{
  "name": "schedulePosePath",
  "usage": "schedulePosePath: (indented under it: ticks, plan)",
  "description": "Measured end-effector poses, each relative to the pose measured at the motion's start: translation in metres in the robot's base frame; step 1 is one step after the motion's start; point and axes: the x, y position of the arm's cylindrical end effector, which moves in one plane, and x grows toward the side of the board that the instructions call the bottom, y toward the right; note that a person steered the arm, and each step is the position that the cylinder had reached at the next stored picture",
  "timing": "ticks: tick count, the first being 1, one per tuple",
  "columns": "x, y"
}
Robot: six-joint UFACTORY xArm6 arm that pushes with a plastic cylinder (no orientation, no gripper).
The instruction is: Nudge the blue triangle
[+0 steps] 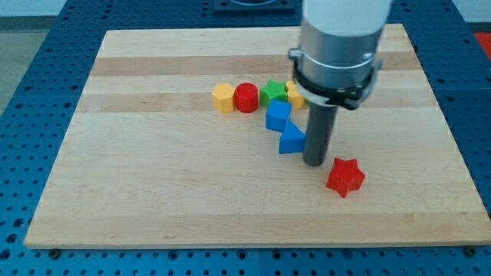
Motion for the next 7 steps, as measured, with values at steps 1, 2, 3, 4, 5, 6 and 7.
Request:
schedulePosePath:
  ticks: [1, 2, 3, 4, 5, 6, 7]
  plan:
    - [0.0, 0.012]
    - [0.0, 0.012]
    - [-0.001, 0.012]
    - [-0.008, 0.009]
    - [-0.009, 0.003]
    - [-0.009, -0.002]
    - [-0.009, -0.006]
